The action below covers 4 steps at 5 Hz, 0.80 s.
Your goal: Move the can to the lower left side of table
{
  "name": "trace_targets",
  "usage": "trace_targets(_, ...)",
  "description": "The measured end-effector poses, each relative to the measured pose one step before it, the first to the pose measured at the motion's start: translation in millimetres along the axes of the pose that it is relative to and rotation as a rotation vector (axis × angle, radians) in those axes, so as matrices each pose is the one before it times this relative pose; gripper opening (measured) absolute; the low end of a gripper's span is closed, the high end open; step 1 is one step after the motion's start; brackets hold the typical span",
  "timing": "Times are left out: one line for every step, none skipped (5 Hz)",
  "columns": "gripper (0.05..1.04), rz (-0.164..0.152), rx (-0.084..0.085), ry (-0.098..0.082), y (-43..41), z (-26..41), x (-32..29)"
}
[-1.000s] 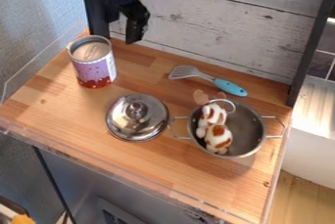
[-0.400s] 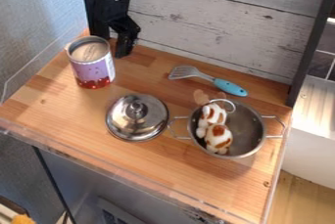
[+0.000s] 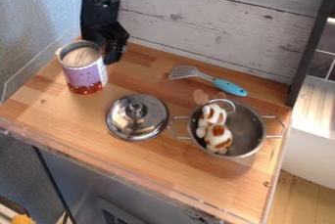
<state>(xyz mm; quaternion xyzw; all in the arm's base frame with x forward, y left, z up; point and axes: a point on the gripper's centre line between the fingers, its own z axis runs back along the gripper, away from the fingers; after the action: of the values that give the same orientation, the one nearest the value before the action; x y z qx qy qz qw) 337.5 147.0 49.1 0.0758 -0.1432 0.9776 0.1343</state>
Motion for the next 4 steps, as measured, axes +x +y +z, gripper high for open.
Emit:
trace_targets(1.000,-0.0177,-0.0121,-0.0062,4.51,-0.15,11.55)
trace_targets(1.000,-0.0072,-0.0287,-0.0188,4.00,2.44,18.16)
trace_targets(1.000,-0.0157,-0.0122,-0.0352,6.04,-8.44,11.96)
trace_targets(1.000,0.0036,-0.0149,-0.0123,4.29,-1.63,11.94)
